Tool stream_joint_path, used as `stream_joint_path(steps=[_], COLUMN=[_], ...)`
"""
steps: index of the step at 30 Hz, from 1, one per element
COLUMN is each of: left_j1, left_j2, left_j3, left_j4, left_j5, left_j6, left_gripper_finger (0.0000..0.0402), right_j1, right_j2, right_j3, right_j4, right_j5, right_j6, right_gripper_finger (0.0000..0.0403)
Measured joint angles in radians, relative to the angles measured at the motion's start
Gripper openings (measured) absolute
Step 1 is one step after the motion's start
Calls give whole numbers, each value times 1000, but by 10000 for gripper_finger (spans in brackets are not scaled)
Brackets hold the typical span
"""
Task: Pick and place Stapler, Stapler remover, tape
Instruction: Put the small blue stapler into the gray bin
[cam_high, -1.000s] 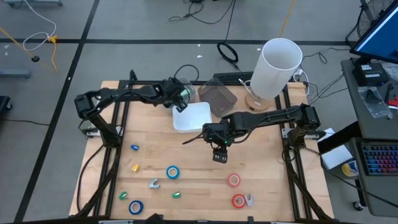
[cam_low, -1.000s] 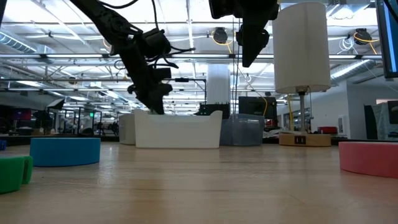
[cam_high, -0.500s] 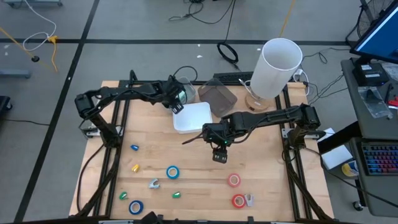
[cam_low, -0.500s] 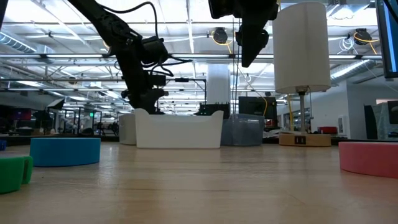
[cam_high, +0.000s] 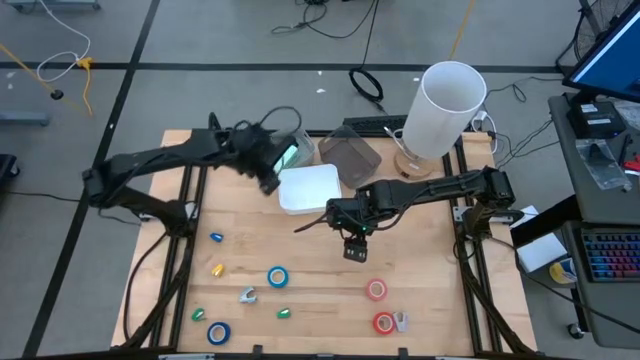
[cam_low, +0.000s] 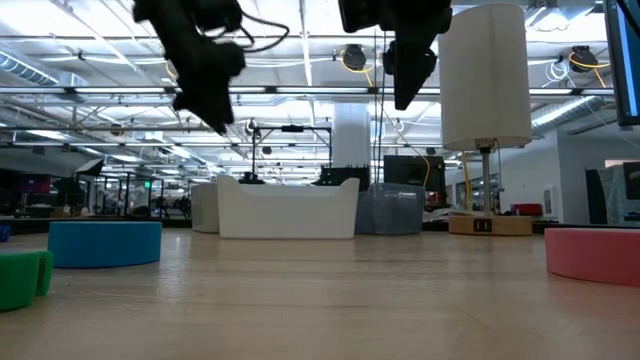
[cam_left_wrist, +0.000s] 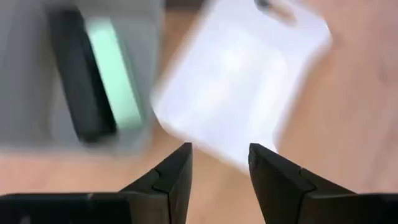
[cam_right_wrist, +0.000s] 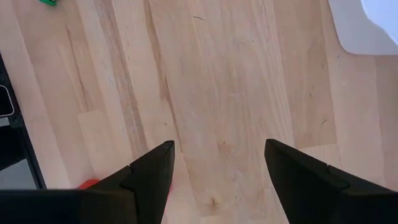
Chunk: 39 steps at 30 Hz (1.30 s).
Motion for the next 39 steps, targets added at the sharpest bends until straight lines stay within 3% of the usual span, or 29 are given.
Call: stream_joint_path(steps=[6, 9, 14, 17, 27, 33, 39], left_j1=[-193, -299, -468, -546, -700, -730, -733], left_j2=[-98, -115, -116, -117, -116, -118, -119], left_j3=[-1, -2, -42, -104, -363, -380, -380], left_j4=[-217, -303, -449, -486, -457, -429, -431], left_j5=[-4, -39, -125, -139, -133, -135, -97], left_j6=[-203, -325, -486, -536, -508, -324, -204], left_gripper_finger=[156, 156, 156, 156, 156, 156, 156], right_j1=[4, 19, 58, 74, 91, 91, 91], right_j2=[-9, -37, -142, -236, -597, -780, -895], right_j3=[-2, -16, -91, -182, -586, -792, -931], right_j4=[-4, 7, 54, 127, 503, 732, 922], right_j5=[14, 84, 204, 208, 205, 196, 81], right_j6=[-35, -45, -47, -32, 142, 237, 276], right_gripper_finger=[241, 242, 242, 243, 243, 244, 244])
